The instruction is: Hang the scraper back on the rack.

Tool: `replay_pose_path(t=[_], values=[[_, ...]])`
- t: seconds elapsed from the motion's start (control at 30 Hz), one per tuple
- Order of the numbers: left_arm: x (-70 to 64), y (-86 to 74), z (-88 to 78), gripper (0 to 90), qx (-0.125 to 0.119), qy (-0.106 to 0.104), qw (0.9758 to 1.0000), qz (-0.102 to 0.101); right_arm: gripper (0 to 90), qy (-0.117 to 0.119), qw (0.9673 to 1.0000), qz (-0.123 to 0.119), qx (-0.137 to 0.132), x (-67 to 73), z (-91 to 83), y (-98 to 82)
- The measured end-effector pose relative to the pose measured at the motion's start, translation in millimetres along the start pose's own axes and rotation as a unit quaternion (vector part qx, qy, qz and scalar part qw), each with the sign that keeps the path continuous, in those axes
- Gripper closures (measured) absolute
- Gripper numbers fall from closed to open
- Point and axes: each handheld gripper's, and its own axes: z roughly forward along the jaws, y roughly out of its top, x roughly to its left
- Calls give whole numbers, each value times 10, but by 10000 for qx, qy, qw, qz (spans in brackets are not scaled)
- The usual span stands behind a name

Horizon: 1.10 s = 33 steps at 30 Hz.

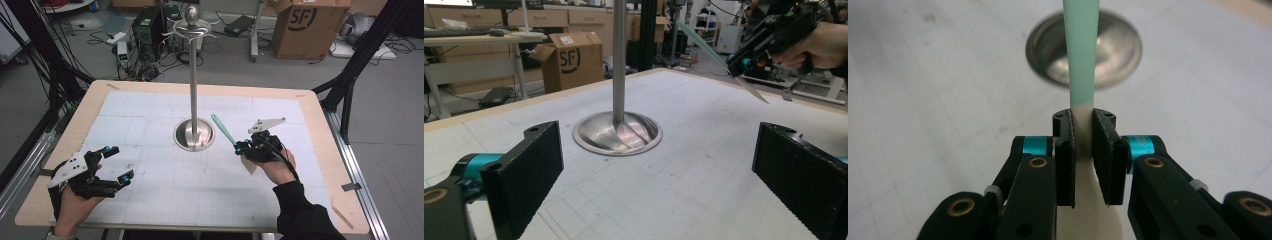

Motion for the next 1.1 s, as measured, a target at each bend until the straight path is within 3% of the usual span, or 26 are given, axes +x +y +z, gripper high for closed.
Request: replay_pose_path(t=[0.13, 0.23, 0.37, 0.6, 0.67, 0.77, 0.87, 1.0, 1.1], values=[[-15, 5, -1, 66, 7, -27, 10000, 20, 806, 29, 9982, -101, -595, 2, -80, 95], [-10, -1, -10, 66, 47, -7, 10000, 17, 806, 74, 9971, -107, -755, -12, -100, 141], [-2, 7, -46, 66, -4, 36, 10000, -2, 805, 98, 9930, -181, -1165, -24, -148, 221], [0, 12, -86, 66, -23, 62, 10000, -21, 806, 300, 9800, -150, -1964, -62, -260, 347], [-9, 27, -90, 66, -70, -15, 9999, -107, 806, 411, 9759, -31, -2142, -82, -287, 377], [-38, 62, -103, 66, -149, -64, 9999, -27, 805, 569, 9691, 52, -2402, -94, -318, 425], [-39, 59, -117, 66, -139, -31, 9999, -26, 805, 543, 9670, -19, -2491, -102, -340, 493], [-28, 43, -136, 66, -105, 12, 9999, -44, 806, 349, 9693, -123, -2432, -106, -352, 585], [-28, 46, -164, 66, -116, 29, 9999, -27, 806, 341, 9677, -148, -2495, -121, -361, 651]])
